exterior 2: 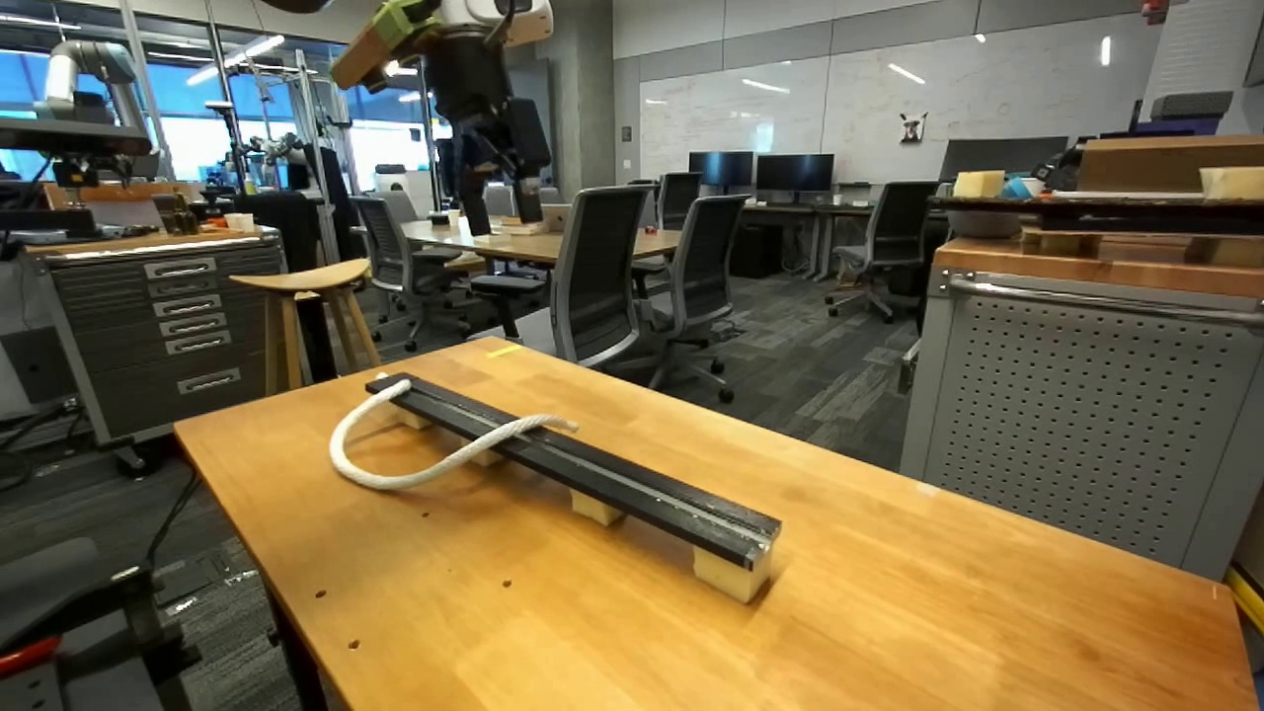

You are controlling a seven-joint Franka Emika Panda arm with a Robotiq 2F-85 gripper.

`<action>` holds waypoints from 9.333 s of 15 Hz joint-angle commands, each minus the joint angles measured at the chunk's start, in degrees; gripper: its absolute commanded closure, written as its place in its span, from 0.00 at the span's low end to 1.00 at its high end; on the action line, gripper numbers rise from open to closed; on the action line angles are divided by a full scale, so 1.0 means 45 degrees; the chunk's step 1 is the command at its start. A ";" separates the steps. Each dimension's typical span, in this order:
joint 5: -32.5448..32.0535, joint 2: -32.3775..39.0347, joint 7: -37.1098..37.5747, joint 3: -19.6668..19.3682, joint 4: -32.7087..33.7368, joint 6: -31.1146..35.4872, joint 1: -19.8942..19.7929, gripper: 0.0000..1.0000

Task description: Align the rope along the middle of the black object

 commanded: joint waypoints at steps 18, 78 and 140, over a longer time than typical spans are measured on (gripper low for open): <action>0.0912 0.7282 0.1100 -0.0381 0.6685 -0.0883 0.1507 0.00; 0.2013 1.2256 0.0919 -0.1196 1.1061 -0.4432 0.1465 0.97; 0.4231 0.9138 0.9765 -0.4449 0.5005 0.1178 -0.1125 0.97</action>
